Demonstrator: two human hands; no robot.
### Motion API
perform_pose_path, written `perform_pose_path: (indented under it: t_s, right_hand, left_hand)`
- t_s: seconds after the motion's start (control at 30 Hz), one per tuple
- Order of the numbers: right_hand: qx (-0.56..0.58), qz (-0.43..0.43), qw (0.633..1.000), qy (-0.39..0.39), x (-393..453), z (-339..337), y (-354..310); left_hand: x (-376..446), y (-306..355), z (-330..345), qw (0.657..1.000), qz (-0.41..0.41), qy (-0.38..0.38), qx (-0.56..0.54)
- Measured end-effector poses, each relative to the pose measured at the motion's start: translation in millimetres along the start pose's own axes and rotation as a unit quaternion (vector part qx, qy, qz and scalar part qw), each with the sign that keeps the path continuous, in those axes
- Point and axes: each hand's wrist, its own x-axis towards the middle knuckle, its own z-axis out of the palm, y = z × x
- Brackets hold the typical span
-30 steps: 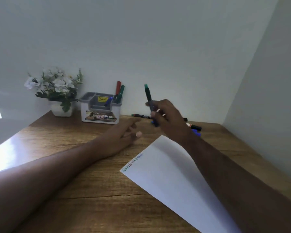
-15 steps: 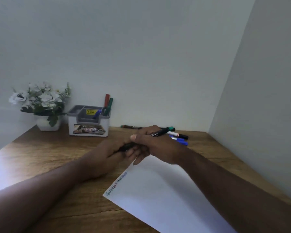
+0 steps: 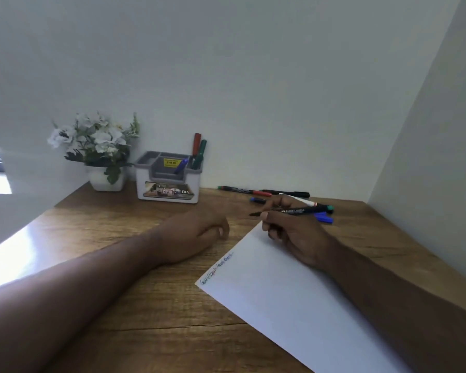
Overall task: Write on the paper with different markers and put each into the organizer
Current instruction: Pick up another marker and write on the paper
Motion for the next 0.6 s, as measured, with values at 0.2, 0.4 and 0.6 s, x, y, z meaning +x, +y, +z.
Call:
perform_pose_path:
  t_s: [0.2, 0.4, 0.6]
  right_hand:
    - [-0.008, -0.019, 0.998, -0.055, 4, 11, -11]
    - [-0.084, 0.022, 0.992, -0.096, -2, 17, 5]
    - [-0.103, 0.016, 0.988, -0.114, -2, 19, 8]
  left_hand:
    - [6, -6, -2, 0.998, -0.018, -0.062, -0.013]
    - [10, -13, 1, 0.996, -0.015, -0.069, -0.048]
    - [11, -20, -2, 0.993, -0.004, -0.089, -0.079]
